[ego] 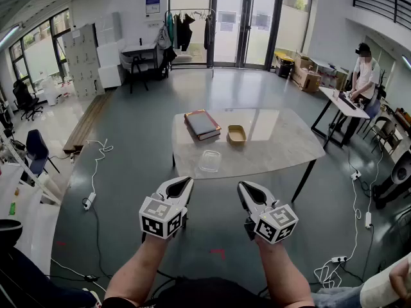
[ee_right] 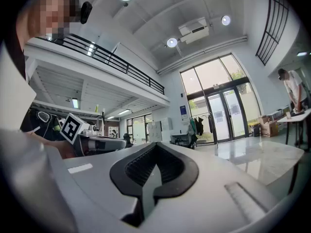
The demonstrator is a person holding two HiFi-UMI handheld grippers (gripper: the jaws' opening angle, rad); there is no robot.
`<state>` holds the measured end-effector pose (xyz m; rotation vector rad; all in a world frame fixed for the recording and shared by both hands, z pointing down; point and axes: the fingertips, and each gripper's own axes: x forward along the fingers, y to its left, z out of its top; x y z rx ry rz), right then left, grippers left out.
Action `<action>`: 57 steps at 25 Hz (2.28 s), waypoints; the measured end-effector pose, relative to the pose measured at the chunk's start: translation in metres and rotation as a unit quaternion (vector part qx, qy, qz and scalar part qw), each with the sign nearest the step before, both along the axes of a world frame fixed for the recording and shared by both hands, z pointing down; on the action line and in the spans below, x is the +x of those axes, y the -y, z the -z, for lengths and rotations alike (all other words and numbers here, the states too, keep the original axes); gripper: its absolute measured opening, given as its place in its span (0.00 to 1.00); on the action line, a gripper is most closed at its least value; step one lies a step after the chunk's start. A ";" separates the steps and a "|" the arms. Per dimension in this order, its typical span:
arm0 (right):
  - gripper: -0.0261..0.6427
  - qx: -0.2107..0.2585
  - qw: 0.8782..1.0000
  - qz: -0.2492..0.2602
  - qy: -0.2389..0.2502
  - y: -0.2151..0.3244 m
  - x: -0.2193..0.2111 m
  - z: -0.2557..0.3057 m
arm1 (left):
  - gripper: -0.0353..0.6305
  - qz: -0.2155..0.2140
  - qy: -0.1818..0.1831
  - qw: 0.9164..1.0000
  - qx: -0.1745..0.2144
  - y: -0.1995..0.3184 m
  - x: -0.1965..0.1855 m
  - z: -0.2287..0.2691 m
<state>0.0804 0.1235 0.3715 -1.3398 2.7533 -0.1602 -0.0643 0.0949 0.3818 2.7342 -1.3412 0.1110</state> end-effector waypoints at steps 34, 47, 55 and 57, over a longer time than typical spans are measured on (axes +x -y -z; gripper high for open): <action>0.06 -0.074 0.997 0.001 0.012 0.065 -0.104 -0.066 | 0.06 0.010 -0.002 0.999 -0.036 0.048 -0.118 -0.050; 0.06 -0.092 0.995 0.036 0.017 0.149 -0.062 -0.073 | 0.06 0.021 0.012 0.999 -0.043 0.140 -0.057 -0.043; 0.06 -0.102 0.994 0.042 0.021 0.189 -0.003 -0.083 | 0.06 0.028 0.019 0.998 -0.055 0.188 -0.003 -0.054; 0.06 -0.106 0.993 0.039 0.028 0.195 0.016 -0.085 | 0.06 0.028 0.027 0.998 -0.057 0.197 0.012 -0.055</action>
